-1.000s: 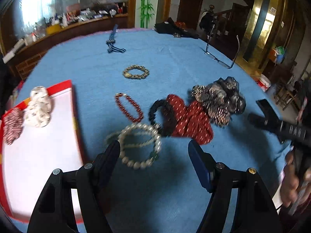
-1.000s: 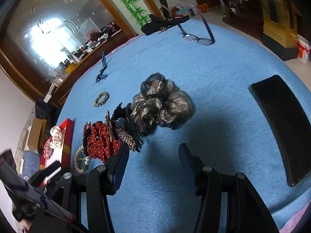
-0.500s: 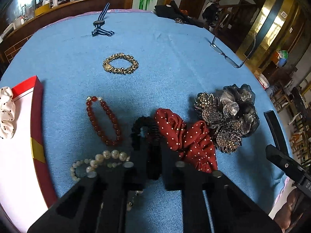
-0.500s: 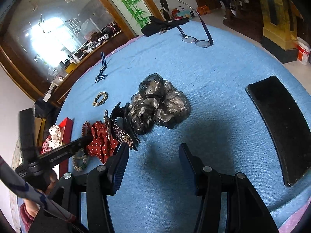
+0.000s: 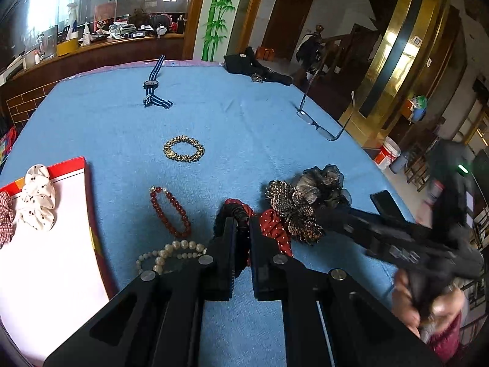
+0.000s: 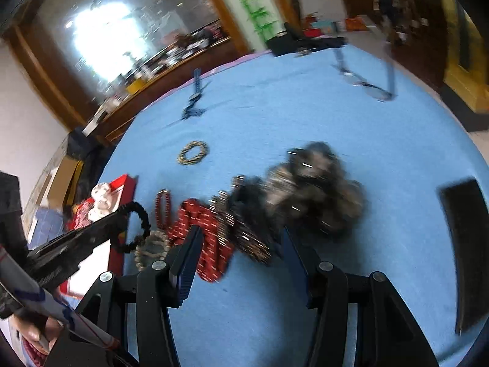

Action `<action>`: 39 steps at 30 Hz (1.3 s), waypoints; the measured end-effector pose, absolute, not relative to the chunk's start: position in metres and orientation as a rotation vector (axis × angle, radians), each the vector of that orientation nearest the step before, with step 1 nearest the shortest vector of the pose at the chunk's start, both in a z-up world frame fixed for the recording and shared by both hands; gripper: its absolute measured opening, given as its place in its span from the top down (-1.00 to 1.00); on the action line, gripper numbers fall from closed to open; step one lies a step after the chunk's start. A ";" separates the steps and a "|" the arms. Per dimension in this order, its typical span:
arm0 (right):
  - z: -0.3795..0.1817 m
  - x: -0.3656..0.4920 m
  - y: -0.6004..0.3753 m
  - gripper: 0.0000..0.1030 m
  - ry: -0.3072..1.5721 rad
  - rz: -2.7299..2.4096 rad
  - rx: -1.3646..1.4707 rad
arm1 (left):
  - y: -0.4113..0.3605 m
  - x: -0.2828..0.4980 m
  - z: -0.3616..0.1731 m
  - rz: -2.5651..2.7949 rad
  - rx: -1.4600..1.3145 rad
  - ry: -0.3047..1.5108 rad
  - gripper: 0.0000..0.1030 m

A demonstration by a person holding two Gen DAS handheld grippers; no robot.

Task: Organize jewelry
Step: 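Grasp the black scrunchie with the left gripper while the right gripper grasps the black claw clip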

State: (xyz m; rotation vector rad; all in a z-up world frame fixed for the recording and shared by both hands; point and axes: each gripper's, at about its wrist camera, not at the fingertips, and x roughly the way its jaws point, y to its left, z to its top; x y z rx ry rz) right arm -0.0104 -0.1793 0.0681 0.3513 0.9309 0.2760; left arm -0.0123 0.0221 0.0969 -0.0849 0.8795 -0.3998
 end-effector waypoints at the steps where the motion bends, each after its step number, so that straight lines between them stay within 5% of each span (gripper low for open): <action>1: 0.065 -0.001 -0.176 -0.11 0.946 0.285 0.351 | 0.023 -0.016 0.098 -0.400 -0.088 0.879 0.85; 14: 0.027 0.046 -0.162 -0.10 1.077 0.327 0.361 | 0.031 -0.019 0.083 -0.403 -0.107 0.910 0.85; 17: 0.025 0.042 -0.156 0.30 1.083 0.343 0.336 | 0.030 -0.021 0.082 -0.402 -0.102 0.911 0.85; 39: 0.089 -0.042 -0.193 0.29 0.832 0.111 0.259 | 0.020 -0.039 0.085 -0.425 -0.079 0.885 0.85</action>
